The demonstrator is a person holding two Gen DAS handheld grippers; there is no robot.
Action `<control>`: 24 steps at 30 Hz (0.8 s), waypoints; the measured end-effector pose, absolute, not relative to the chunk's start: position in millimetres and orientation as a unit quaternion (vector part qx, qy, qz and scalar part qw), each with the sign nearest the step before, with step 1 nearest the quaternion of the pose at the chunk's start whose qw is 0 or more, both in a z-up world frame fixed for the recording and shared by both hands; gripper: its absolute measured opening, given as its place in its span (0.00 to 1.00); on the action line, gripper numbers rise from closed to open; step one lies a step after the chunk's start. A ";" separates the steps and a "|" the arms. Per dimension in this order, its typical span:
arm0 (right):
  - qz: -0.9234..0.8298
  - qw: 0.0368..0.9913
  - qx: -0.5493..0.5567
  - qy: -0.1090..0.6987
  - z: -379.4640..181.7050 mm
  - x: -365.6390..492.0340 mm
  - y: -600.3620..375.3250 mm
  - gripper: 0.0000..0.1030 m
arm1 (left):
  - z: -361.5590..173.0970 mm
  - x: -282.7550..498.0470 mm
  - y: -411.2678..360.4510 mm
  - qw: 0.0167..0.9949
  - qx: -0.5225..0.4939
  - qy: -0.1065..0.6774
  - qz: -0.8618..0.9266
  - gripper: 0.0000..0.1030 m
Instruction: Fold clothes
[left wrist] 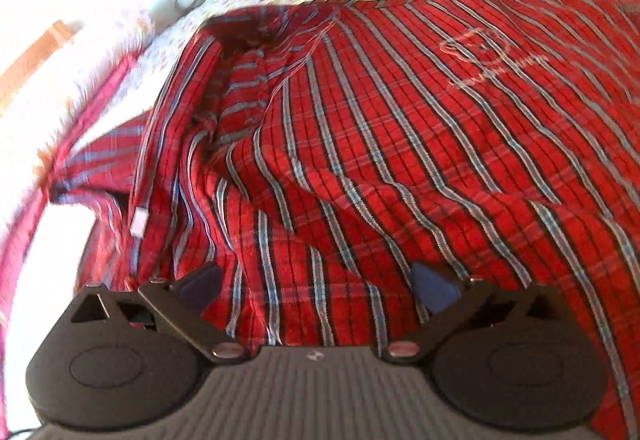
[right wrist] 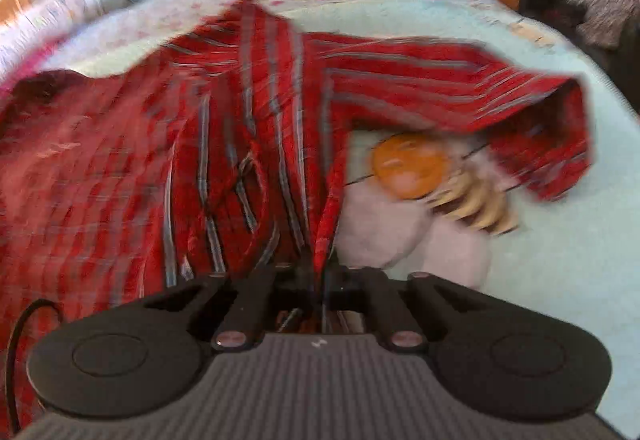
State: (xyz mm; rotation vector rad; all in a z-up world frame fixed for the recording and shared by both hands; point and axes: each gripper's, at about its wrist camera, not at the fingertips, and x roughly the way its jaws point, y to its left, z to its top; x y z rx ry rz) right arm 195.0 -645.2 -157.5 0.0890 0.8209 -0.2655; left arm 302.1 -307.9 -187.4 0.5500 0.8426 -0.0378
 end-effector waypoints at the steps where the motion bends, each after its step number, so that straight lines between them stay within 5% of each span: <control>1: -0.148 0.905 0.022 0.399 -153.0 194.4 -652.8 0.04 | -187.8 300.9 -312.2 0.873 0.281 0.398 -0.019 1.00; 11: -0.184 0.890 0.089 0.407 -163.8 180.3 -703.9 0.14 | -187.1 295.3 -319.0 0.870 0.314 0.380 -0.008 1.00; 18: -0.197 0.910 0.192 0.310 -122.4 86.0 -681.5 0.62 | -161.9 281.3 -291.2 0.902 0.223 0.368 -0.031 0.89; 24: -0.270 0.866 0.231 0.353 -108.6 -27.7 -654.8 0.63 | -142.4 236.1 -262.3 0.907 0.208 0.365 -0.038 0.89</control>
